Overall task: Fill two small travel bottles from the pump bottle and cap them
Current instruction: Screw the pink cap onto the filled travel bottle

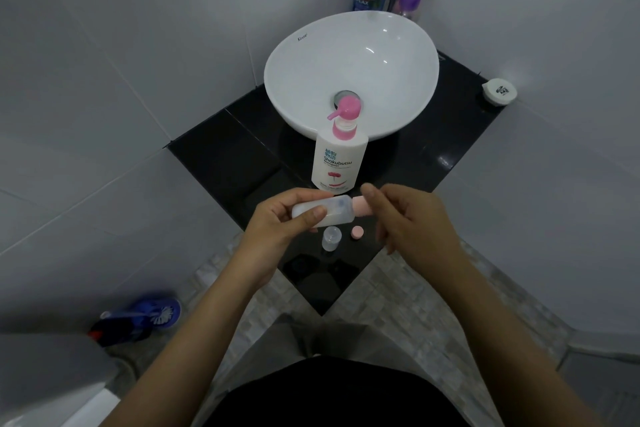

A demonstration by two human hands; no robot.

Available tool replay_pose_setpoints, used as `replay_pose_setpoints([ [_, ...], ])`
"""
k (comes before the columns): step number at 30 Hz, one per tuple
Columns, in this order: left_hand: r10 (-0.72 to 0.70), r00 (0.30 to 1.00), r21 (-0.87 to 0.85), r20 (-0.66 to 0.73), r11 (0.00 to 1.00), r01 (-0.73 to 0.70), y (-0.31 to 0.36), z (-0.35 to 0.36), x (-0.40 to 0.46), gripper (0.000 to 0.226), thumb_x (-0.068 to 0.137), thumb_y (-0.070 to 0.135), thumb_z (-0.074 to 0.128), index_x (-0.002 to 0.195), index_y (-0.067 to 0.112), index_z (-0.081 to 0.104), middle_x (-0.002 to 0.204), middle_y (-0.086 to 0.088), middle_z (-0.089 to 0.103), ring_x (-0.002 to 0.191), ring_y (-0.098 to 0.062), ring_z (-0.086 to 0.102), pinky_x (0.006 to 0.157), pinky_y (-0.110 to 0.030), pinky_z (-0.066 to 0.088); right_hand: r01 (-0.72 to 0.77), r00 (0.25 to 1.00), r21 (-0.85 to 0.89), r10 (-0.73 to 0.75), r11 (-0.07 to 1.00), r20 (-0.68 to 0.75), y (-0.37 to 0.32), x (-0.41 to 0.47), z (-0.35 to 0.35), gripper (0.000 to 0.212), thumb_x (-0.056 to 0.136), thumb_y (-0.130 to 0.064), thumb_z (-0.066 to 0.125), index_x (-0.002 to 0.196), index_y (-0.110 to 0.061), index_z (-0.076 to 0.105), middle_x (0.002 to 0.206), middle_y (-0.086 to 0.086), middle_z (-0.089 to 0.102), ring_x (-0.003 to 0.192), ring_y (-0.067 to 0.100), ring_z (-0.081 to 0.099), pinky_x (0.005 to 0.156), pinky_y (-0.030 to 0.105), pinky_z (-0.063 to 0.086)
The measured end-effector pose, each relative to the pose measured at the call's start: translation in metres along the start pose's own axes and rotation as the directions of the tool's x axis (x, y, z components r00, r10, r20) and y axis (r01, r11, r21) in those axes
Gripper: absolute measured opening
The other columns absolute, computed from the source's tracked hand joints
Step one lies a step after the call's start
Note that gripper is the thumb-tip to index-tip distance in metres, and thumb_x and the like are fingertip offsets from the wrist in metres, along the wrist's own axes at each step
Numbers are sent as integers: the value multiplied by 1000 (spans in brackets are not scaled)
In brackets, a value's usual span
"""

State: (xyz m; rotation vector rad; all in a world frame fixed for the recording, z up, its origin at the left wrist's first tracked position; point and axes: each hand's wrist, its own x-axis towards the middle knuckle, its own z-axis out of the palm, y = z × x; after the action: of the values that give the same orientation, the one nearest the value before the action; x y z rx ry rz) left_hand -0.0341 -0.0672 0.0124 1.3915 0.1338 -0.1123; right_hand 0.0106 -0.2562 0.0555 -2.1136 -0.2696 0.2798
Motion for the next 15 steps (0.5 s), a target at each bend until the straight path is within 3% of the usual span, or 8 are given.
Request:
replay_pose_setpoints([
  [3, -5, 1000, -25, -2, 1000, 5, 2, 1, 0, 23, 78, 31, 66, 100, 29, 74, 102, 11, 72, 92, -2, 67, 68, -15, 53, 74, 995, 49, -77, 996, 65, 1, 1, -4, 27, 83, -45, 60, 104, -28, 58, 82, -11, 65, 69, 0, 65, 59, 11, 52],
  [5, -15, 1000, -36, -1, 999, 15, 2, 3, 0, 24, 78, 32, 66, 100, 27, 74, 101, 10, 73, 91, -2, 67, 69, -15, 52, 62, 997, 27, -64, 998, 53, 2, 1, -3, 19, 84, -41, 61, 94, -26, 61, 77, -8, 66, 61, 3, 65, 55, 13, 53],
  [8, -25, 1000, -33, 8, 999, 26, 3, 5, -2, 24, 77, 34, 66, 99, 29, 74, 101, 12, 72, 90, 0, 66, 69, -14, 52, -5, 999, 93, 9, 996, -39, -1, 1, 1, 43, 76, -62, 48, 85, -23, 64, 65, -4, 65, 47, 4, 59, 47, 12, 47],
  [10, -23, 1000, -31, 7, 999, 24, 3, 4, -2, 24, 78, 35, 65, 99, 30, 74, 102, 12, 72, 91, -2, 66, 69, -15, 52, 16, 1000, 170, -19, 985, 14, -2, -1, -2, 47, 77, -62, 49, 104, -25, 62, 77, -6, 68, 58, 5, 64, 54, 14, 52],
  [12, -30, 1000, -46, -6, 999, 30, 4, 3, -2, 24, 78, 35, 64, 100, 29, 74, 102, 11, 72, 91, -3, 66, 68, -15, 52, 57, 992, 149, -73, 987, 102, 0, -2, -6, 37, 82, -47, 58, 113, -27, 58, 90, -7, 68, 73, 8, 68, 63, 19, 57],
  [15, -45, 999, -67, -8, 997, 44, 5, 3, -2, 27, 78, 34, 64, 101, 25, 73, 101, 10, 72, 89, -2, 66, 67, -15, 52, 26, 998, 110, -32, 994, 51, 1, -2, -1, 24, 80, -47, 61, 92, -28, 64, 72, -4, 69, 56, 7, 65, 53, 16, 53],
])
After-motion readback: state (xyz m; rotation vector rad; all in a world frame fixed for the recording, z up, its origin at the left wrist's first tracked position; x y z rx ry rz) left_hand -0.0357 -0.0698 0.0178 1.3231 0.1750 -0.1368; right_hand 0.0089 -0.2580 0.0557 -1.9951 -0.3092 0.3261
